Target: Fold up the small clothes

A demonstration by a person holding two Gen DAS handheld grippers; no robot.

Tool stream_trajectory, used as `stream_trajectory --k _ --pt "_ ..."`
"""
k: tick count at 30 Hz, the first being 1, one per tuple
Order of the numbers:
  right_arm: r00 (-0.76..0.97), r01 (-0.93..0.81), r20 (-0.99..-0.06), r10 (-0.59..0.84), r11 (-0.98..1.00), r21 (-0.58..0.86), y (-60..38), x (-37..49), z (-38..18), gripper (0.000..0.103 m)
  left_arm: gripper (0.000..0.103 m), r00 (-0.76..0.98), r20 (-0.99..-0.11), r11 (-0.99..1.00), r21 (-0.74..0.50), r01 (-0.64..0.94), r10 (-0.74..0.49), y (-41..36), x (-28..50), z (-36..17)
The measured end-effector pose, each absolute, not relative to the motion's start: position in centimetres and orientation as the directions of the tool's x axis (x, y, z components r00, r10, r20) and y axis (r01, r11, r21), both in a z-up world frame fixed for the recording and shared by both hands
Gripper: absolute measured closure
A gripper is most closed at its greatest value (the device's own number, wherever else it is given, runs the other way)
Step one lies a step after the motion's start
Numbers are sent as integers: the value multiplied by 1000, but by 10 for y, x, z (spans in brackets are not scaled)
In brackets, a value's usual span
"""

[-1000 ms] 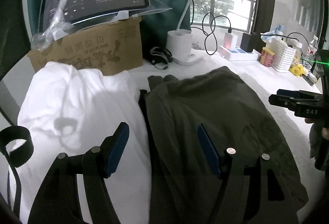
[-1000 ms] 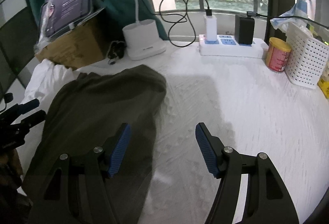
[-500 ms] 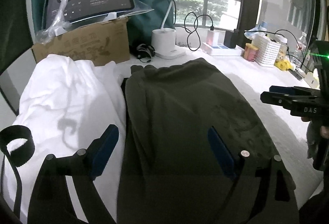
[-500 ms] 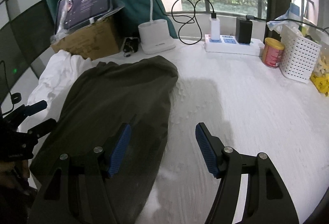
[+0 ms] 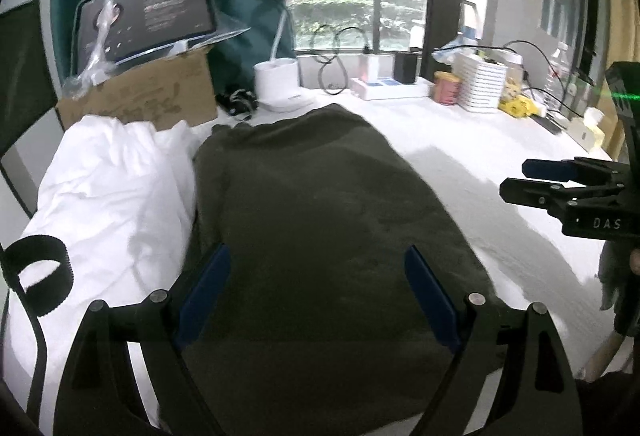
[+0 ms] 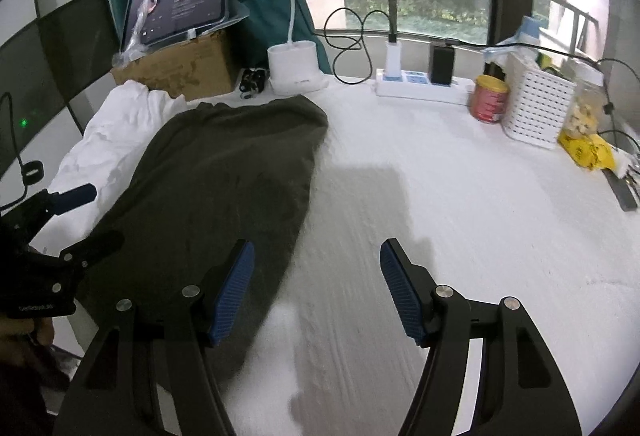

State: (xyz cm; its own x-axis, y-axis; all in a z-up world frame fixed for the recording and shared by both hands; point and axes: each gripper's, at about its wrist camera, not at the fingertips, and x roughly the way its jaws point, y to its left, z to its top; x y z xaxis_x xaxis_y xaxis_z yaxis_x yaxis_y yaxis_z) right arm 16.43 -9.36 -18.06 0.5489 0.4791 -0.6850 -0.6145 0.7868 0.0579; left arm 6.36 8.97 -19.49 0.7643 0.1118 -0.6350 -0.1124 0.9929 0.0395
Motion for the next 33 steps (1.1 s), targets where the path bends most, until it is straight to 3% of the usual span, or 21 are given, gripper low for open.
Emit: stream_trajectory --k 11,15,23,28,33 --pt "632 -533 -645 430 845 41 -150 138 -172 33 14 823 -566 997 81 0 46 39 44 -182" --pt "660 -495 -633 406 868 41 -174 131 -170 33 5 840 -543 999 49 23 7 28 41 -176" --pt "711 -412 -606 356 910 50 -228 120 -173 33 5 853 -519 997 15 71 -53 6 36 -168" --pt "743 -363 -583 327 930 59 -260 115 -169 33 5 870 -491 995 64 70 -30 -10 34 -163" --pt "770 -325 -567 293 945 48 -285 111 -164 33 5 881 -468 997 -9 74 -70 -13 36 -151"
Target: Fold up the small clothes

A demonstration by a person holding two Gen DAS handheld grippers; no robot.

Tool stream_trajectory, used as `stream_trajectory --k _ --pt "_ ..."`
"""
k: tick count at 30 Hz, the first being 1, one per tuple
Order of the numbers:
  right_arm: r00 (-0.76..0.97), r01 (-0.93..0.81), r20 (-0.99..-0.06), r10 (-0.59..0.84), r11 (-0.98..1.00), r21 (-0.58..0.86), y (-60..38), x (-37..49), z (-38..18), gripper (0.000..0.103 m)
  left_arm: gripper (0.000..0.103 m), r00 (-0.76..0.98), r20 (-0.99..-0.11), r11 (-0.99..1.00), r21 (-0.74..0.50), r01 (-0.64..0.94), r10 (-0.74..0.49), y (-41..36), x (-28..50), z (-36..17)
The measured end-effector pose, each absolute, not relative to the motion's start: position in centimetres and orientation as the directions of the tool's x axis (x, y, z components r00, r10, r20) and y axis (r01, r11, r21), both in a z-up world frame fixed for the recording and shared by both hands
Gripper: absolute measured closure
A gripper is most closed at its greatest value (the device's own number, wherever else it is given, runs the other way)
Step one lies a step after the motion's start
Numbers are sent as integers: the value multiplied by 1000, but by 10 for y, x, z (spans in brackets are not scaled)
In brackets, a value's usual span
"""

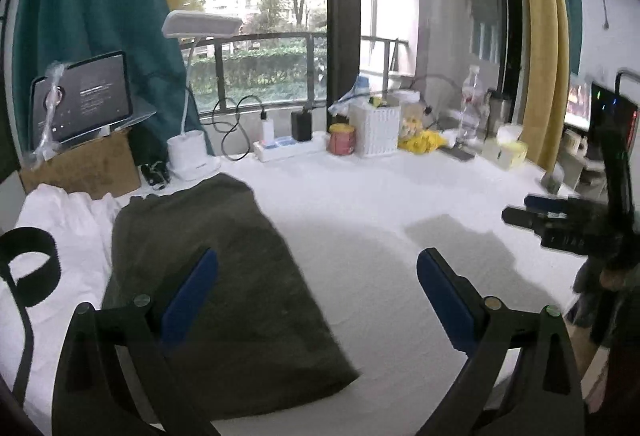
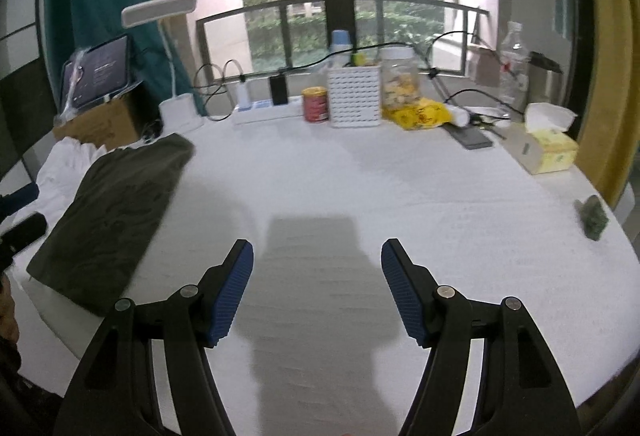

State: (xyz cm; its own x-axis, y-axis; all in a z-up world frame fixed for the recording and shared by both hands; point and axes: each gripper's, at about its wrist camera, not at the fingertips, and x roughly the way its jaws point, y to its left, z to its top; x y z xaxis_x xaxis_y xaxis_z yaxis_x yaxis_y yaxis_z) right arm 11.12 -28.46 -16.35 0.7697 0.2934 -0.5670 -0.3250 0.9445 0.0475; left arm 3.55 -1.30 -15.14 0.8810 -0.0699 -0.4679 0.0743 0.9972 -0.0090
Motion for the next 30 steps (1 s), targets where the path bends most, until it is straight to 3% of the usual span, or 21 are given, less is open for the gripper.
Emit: stream_trajectory --k 15,23,30 --pt "835 -230 -509 211 973 28 -331 99 -134 33 5 931 -355 995 13 97 -86 -27 40 -108" --pt "885 -186 -426 188 981 47 -340 82 -93 33 5 953 -281 991 40 130 -114 -31 31 -81" --pt "947 -139 -288 145 989 41 -336 51 -49 33 5 966 -233 991 54 125 -109 -28 20 -65"
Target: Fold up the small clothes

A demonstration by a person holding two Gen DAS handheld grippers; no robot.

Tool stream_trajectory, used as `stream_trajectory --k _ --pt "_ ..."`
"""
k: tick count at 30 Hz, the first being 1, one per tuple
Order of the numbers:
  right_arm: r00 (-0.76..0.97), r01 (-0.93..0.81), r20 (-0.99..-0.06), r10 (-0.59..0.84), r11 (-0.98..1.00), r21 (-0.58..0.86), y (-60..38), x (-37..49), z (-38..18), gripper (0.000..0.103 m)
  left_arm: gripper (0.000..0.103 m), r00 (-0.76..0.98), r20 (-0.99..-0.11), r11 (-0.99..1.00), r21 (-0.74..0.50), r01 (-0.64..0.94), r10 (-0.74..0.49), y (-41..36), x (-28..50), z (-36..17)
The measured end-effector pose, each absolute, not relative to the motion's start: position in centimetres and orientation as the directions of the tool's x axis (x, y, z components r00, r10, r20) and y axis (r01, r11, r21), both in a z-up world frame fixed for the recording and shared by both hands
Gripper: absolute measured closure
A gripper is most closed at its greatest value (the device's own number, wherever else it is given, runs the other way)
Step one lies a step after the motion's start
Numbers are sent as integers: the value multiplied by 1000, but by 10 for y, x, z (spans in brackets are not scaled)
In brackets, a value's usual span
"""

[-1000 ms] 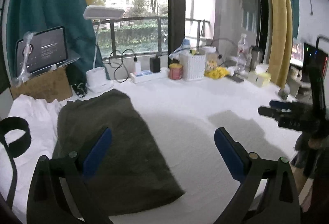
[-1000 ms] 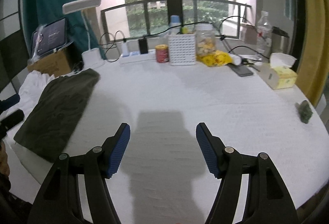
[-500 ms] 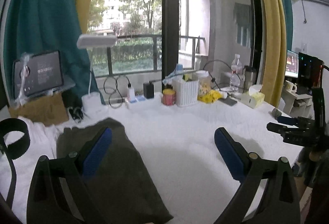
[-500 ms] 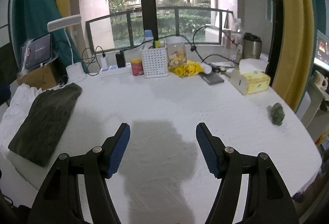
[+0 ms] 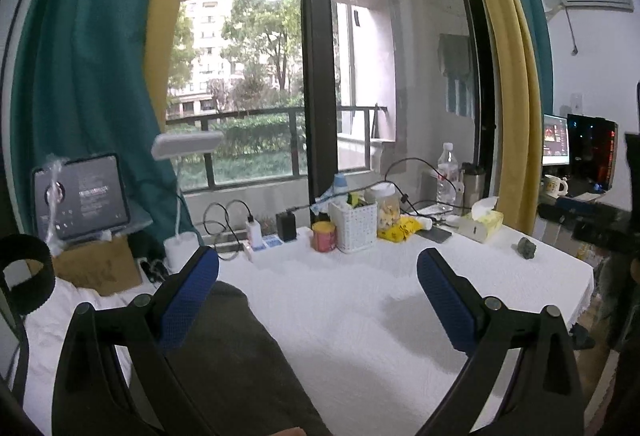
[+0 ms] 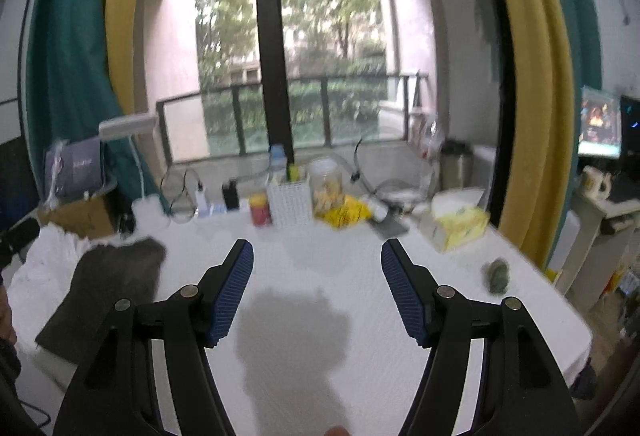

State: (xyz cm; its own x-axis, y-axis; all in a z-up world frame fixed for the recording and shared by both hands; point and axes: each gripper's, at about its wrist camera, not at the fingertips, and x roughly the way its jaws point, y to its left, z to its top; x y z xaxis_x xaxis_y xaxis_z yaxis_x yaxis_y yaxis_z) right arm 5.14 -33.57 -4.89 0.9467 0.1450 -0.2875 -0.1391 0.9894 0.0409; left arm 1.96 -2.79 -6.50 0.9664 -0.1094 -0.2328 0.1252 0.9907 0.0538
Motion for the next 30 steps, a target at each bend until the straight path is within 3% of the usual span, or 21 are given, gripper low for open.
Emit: stream_trajectory --k 13,30 --pt "969 -185 -167 183 983 9 -314 24 2 33 2 994 -104 996 68 51 -44 -8 2 -26" --pt "960 -255 -120 254 967 13 -265 14 30 33 2 992 -97 997 -3 83 -83 8 -12 -18"
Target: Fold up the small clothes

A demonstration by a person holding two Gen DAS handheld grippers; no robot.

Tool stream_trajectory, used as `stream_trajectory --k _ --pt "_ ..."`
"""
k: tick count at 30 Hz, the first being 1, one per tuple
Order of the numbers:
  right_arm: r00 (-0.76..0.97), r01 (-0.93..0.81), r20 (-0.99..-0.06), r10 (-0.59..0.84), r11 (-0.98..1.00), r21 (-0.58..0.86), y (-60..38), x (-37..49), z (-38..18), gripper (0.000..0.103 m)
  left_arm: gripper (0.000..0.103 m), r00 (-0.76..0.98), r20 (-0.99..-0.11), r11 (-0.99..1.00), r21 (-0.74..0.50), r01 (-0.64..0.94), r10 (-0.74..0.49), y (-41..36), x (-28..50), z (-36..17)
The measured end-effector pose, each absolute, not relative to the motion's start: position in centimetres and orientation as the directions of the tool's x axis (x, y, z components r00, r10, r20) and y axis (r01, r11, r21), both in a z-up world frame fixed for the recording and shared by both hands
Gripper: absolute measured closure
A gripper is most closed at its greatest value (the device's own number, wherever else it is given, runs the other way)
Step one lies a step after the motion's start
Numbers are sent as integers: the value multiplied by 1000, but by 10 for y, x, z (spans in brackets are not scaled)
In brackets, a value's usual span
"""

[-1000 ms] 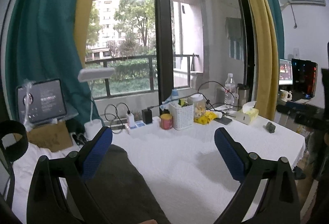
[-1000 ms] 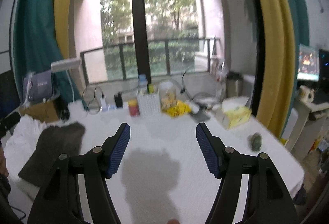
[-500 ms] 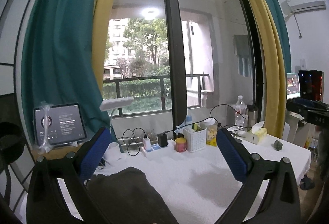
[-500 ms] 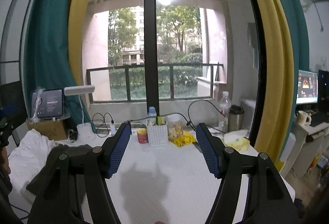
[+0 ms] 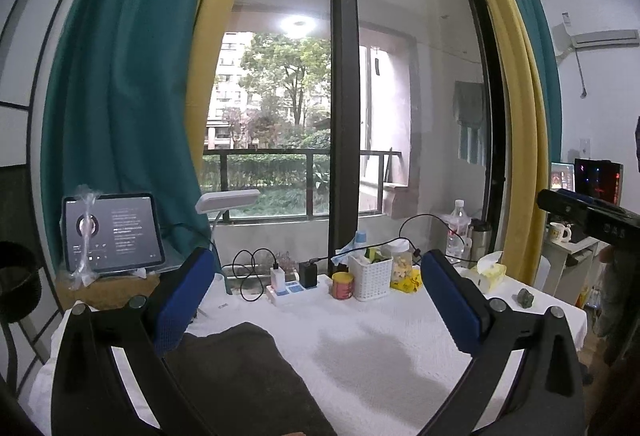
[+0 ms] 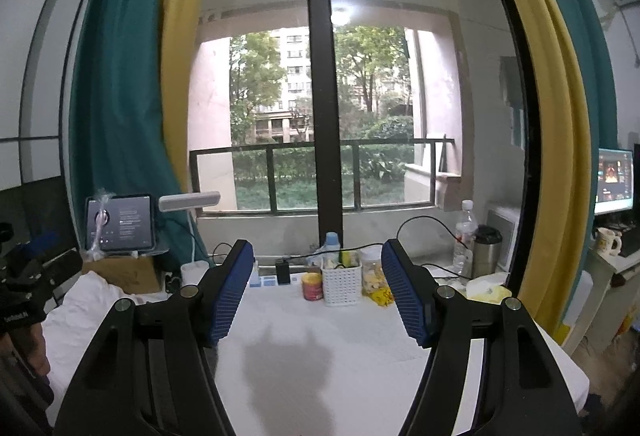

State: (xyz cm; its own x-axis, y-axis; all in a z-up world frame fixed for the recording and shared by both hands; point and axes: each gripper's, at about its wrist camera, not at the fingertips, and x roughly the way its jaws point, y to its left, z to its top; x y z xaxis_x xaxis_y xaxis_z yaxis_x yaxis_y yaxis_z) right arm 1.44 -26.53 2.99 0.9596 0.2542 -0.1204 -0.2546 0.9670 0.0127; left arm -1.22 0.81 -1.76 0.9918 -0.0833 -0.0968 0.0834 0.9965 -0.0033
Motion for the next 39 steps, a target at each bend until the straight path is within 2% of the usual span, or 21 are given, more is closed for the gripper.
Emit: stream_trajectory --k 39 --pt "956 -255 -152 252 967 -1 -259 18 21 33 2 988 -111 994 -14 109 -110 4 -12 -20"
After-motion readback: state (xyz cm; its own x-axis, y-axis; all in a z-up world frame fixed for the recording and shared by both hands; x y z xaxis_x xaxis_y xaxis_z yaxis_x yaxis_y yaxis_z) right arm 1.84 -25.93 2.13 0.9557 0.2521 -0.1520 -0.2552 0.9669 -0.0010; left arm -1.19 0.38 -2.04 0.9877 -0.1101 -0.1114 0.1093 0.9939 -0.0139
